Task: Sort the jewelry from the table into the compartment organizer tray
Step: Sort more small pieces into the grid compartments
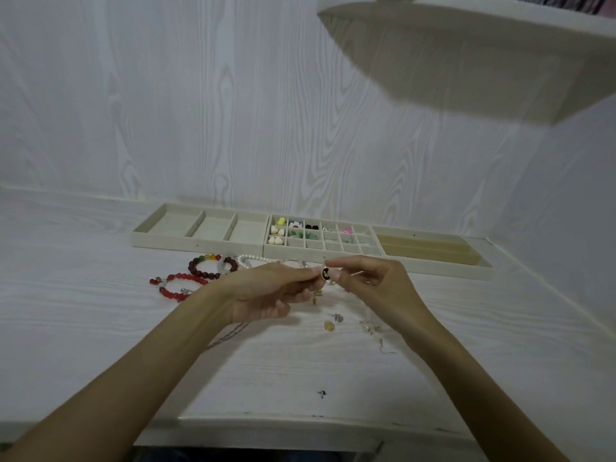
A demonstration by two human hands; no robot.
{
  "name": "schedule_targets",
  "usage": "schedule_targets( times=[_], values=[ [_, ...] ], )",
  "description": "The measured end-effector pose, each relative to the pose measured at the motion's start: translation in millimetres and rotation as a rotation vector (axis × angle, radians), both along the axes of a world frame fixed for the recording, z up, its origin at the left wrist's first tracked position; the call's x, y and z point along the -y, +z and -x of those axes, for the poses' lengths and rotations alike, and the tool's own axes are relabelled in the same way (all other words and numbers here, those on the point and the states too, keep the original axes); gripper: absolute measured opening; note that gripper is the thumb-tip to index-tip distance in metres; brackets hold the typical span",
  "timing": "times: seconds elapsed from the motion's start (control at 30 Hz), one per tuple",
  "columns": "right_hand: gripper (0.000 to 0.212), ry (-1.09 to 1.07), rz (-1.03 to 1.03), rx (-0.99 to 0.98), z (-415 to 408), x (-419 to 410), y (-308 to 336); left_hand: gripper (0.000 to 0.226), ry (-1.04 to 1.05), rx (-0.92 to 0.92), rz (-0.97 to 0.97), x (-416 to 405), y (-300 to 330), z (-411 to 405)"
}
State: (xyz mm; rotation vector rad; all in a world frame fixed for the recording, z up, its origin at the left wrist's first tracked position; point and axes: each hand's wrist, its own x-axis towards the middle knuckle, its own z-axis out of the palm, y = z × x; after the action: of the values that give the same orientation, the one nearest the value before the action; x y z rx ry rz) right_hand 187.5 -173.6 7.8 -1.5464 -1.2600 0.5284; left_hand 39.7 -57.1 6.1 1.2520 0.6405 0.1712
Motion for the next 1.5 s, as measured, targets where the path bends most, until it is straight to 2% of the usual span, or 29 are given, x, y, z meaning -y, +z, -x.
schedule_targets(
  times=[0.2,0.33,0.5,0.6,0.67,0.97,1.17,1.4,1.5],
  values=[
    [0.010,-0.070,-0.078,0.244,-16.1,-20.7,4.5,0.023,0.026,-0.043,-0.064,-18.7,8.4,-15.5],
    [0.009,-0.109,-0.120,0.318,-32.9,-41.8,16.2,0.018,0.049,-0.030,-0.165,-38.2,20.8,-34.7],
    [0.010,-0.219,-0.158,0.460,-55.4,-71.3,30.7,0.024,0.088,0.013,-0.465,-60.8,44.2,-49.5],
    [0.005,-0.220,-0.041,0.535,-66.6,-93.2,40.4,0.021,0.137,0.003,-0.675,-79.0,53.3,-59.6],
    [0.002,-0.183,0.048,0.571,-70.3,-106.6,45.0,0.018,0.151,0.002,-0.743,-90.6,55.1,-66.7],
    [0.010,-0.091,0.100,0.396,-89.8,-138.1,38.8,0.016,0.129,0.046,-0.926,-123.3,39.9,-83.6],
    [0.013,-0.056,0.143,0.227,-94.4,-140.6,40.5,0.012,0.175,0.081,-0.934,-129.7,33.7,-86.6],
    [0.010,-0.083,0.033,0.281,-94.1,-143.5,34.4,0.007,0.184,0.141,-0.954,-132.1,33.5,-87.3],
    [0.009,-0.099,0.037,0.322,-96.5,-146.1,33.2,0.009,0.105,0.067,-0.959,-135.4,35.3,-82.3]
  ],
)
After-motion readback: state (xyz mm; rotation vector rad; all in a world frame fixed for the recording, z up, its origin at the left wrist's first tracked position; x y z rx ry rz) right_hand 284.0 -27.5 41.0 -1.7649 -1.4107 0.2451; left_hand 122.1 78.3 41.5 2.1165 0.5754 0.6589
